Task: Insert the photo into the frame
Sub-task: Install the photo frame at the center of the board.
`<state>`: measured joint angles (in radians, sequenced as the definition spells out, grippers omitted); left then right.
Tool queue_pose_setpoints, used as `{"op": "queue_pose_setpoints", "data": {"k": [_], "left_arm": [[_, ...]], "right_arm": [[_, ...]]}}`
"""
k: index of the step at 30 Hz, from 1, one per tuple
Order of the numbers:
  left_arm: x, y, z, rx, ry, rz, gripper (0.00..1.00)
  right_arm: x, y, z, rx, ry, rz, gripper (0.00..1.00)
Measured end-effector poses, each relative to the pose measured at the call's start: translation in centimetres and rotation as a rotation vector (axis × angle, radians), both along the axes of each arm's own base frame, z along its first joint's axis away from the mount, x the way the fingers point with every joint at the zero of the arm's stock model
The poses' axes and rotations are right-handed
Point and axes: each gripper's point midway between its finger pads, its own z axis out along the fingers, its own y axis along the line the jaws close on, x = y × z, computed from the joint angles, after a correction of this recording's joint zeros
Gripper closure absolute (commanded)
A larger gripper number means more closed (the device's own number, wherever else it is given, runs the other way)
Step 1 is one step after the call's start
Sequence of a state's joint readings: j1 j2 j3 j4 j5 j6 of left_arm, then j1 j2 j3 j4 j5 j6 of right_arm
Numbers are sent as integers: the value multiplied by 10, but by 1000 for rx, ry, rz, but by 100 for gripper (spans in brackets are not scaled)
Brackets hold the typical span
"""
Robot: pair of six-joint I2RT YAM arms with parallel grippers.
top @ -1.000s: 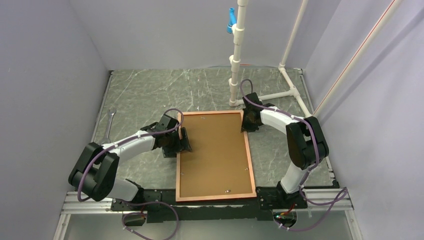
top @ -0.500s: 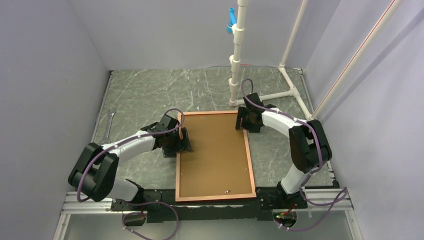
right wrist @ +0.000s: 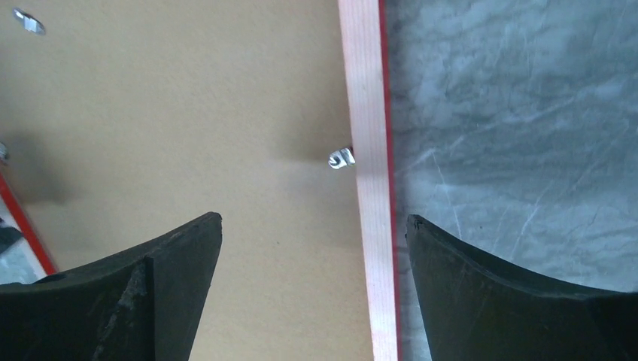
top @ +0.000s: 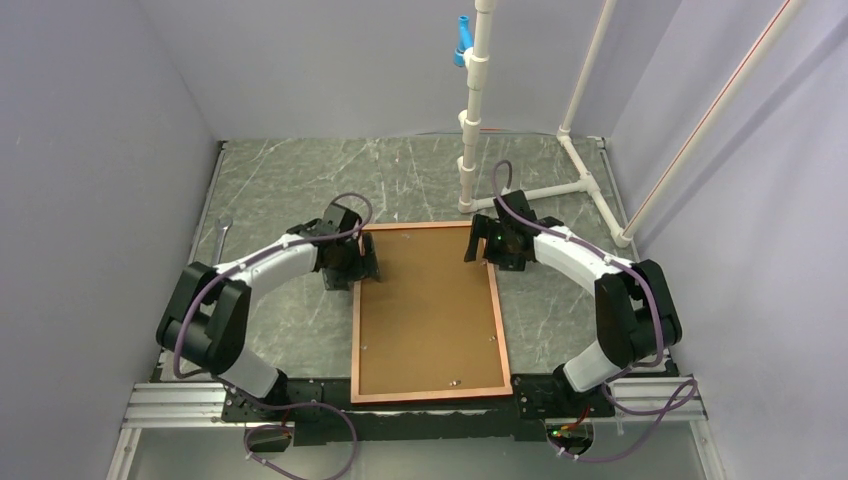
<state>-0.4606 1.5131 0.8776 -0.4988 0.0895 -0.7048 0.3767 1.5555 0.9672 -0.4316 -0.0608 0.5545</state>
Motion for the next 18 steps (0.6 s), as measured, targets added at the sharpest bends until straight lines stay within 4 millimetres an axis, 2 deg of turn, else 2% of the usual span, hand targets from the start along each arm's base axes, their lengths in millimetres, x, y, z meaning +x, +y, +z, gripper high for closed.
{"op": "queue_pose_setpoints", "data": {"k": [8, 18], "left_arm": [[42, -1, 5, 97, -32, 4, 23], [56, 16, -16, 251, 10, -12, 30]], "right_arm": [[-24, -9, -22, -19, 60, -1, 6], [-26, -8, -24, -13, 63, 3, 7]]}}
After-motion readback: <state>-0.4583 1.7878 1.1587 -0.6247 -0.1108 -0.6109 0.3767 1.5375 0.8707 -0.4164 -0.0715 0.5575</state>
